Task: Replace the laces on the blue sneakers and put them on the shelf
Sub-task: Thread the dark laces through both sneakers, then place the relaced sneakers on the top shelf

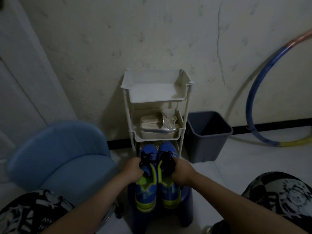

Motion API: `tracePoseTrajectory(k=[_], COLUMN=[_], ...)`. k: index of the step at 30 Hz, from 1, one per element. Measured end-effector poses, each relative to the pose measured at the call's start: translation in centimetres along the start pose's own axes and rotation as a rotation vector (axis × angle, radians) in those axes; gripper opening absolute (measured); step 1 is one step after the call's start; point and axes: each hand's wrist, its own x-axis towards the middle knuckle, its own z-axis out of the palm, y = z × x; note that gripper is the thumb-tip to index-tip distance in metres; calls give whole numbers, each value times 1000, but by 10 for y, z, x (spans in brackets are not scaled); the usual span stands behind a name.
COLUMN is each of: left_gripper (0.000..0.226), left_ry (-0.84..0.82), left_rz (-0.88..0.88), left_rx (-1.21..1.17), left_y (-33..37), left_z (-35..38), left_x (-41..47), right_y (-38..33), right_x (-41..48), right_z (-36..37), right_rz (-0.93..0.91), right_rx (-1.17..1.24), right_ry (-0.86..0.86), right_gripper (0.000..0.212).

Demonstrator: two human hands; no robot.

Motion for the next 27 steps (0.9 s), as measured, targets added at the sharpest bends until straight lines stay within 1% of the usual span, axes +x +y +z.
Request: tracePoseTrajectory(k=[4,7,9,12,13,17,20,23,27], left_gripper=[20,31,36,35,33,39,40,41,38], left_ry=[140,271,353,451,464,512,546,569,569], left_rz=[84,141,189,237,251,322,347,330,338], left_rx=[-26,-33,-88,-101,-107,-176,-208,-193,-214], left_y=[27,49,64,91,102,141,166,187,210], left_z=[-29,-55,-72,-102,-113,-154,-183,-206,-228], left_x=[-31,-55,-68,-83,-87,-83,-58,-24,21], right_y=[-16,-31,-43,-62,-68,-94,-111,-123,-130], right_x=[-22,-41,-53,-66,-68,-59,-33,1,49], right_z=[-35,-62,-81,-114,-125,-169,-197,-222,-252], right_rz=[-65,-121,-153,-213,-231,-281,-297,-299,-313], right_rx=[88,125,149,169,174,224,211,193,208], right_ry=[138,238,299,419,454,550,591,607,655], right_gripper=[45,58,66,67,67,72,75,77,76])
